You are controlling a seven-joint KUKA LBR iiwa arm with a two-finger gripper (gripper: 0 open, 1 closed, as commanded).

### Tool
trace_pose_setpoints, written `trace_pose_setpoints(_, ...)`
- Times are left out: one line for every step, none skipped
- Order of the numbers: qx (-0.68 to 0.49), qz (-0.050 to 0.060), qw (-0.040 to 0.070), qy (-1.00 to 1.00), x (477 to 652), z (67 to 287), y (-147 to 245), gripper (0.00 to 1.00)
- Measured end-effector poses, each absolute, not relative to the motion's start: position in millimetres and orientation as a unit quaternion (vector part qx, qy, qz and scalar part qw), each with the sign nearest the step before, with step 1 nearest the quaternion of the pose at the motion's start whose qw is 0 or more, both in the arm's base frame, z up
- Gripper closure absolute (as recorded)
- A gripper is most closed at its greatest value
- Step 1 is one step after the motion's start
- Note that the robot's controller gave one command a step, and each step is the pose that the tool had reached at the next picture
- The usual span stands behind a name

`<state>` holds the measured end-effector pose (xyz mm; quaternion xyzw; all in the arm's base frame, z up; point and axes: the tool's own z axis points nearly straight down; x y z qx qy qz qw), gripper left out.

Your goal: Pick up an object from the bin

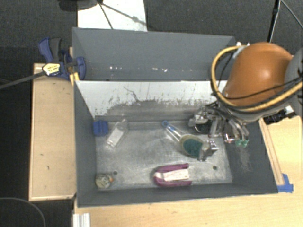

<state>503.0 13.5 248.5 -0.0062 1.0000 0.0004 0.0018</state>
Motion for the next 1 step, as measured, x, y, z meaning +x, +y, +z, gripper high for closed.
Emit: trace_pose_setpoints(0.005,0.001,0.0,1.0,533.4,106.1,3.7,0.0)
